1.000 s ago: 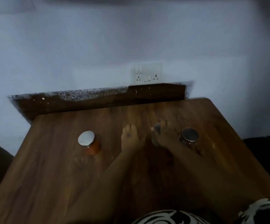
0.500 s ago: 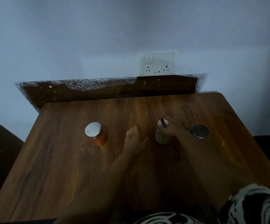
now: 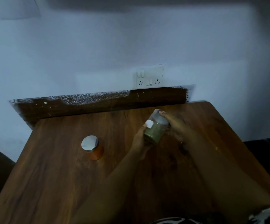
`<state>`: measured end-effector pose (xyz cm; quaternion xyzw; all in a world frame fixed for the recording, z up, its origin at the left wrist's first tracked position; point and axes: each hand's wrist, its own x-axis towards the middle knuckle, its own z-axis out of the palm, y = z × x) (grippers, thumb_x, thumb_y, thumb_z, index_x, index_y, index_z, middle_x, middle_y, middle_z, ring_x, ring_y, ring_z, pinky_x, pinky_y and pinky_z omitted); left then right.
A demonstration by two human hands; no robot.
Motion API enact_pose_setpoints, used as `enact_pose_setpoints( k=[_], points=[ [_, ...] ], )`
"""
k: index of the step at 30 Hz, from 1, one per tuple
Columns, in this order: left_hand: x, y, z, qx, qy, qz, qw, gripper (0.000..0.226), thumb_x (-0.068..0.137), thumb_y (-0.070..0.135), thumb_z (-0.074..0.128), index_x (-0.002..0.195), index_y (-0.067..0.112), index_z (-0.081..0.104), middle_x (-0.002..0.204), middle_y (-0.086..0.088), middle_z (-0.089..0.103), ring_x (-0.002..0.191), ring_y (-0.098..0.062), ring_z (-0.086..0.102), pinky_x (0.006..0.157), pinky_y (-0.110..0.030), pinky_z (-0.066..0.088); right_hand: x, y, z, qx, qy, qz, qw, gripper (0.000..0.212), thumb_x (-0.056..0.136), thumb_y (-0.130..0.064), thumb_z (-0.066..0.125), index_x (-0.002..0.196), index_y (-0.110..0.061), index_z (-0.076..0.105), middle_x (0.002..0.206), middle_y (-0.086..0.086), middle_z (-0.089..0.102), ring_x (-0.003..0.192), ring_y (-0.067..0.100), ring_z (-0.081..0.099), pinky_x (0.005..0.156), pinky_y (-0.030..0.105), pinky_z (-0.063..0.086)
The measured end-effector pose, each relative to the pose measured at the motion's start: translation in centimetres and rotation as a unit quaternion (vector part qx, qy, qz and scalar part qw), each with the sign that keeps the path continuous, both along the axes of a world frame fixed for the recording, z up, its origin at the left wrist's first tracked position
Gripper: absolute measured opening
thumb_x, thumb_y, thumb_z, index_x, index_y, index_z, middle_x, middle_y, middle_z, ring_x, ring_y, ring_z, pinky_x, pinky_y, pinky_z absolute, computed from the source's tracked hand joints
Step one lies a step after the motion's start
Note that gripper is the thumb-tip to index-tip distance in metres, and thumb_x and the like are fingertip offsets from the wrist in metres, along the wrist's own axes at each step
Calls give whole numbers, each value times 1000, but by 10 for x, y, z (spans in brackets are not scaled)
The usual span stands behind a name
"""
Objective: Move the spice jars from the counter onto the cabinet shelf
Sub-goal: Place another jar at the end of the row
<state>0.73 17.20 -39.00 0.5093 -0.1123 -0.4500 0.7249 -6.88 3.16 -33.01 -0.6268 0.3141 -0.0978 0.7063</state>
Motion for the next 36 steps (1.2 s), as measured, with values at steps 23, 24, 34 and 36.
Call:
enact_pose_setpoints(
  k=[23, 24, 34, 36],
  points=[
    [-1, -2, 50, 3, -297, -42, 954, 99, 77, 12, 80, 153, 35, 21, 126, 12, 54, 114, -8, 59, 96, -30, 52, -6, -9, 57, -109, -21, 25, 994, 44, 88, -57, 57, 121, -29, 58, 117, 0, 64, 108, 21, 61, 94, 50, 49],
    [-2, -3, 51, -2, -302, -30, 953, 97, 77, 12, 80, 152, 36, 22, 124, 13, 55, 114, -7, 59, 94, -28, 52, -6, -9, 60, -105, -25, 24, 994, 43, 88, -57, 57, 121, -29, 58, 117, 0, 64, 108, 21, 61, 94, 50, 49],
    [2, -5, 66, 5, -304, -74, 950, 97, 83, 13, 75, 154, 36, 14, 129, 10, 52, 114, -4, 58, 103, -34, 48, -5, -12, 71, -90, -16, 10, 996, 50, 83, -61, 60, 122, -30, 60, 113, -1, 67, 103, 21, 62, 83, 40, 53],
    [2, -6, 67, 3, -294, -78, 953, 97, 83, 11, 74, 154, 36, 13, 130, 9, 52, 117, -8, 57, 104, -37, 47, -4, -12, 73, -95, -13, 14, 995, 51, 82, -63, 60, 121, -31, 61, 113, -1, 67, 102, 22, 63, 77, 38, 53]
  ],
)
